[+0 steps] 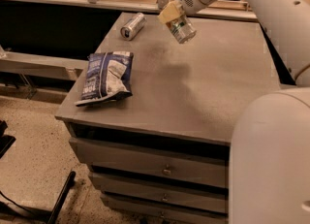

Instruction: Place 7up can upright

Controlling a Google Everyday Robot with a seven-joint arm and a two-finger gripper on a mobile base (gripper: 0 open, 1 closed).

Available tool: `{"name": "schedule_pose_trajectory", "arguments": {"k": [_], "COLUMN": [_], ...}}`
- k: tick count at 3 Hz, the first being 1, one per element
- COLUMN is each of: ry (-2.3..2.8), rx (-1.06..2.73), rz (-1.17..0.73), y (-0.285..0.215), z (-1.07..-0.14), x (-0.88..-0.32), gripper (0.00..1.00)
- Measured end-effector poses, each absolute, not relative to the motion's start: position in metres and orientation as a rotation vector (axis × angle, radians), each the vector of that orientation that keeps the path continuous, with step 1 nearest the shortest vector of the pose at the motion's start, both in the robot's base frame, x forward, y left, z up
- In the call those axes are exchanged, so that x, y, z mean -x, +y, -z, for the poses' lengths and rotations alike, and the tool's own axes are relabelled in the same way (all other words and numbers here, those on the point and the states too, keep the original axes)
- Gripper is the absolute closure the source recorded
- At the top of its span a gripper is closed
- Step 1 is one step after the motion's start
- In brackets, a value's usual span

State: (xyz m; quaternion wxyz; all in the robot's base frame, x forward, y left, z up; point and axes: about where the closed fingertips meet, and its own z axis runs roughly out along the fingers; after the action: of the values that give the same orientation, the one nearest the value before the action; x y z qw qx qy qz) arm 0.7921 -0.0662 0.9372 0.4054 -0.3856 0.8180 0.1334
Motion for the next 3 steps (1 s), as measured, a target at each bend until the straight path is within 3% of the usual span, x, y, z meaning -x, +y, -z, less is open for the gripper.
{"name": "schedule_pose_trajectory", "arguments": {"k": [3], "ry": [1.402], "rx": [1.041], "rz": [-0.834], "y": [-0.063], "z": [-1.024], "x": [-0.739], "gripper": [1.0]}}
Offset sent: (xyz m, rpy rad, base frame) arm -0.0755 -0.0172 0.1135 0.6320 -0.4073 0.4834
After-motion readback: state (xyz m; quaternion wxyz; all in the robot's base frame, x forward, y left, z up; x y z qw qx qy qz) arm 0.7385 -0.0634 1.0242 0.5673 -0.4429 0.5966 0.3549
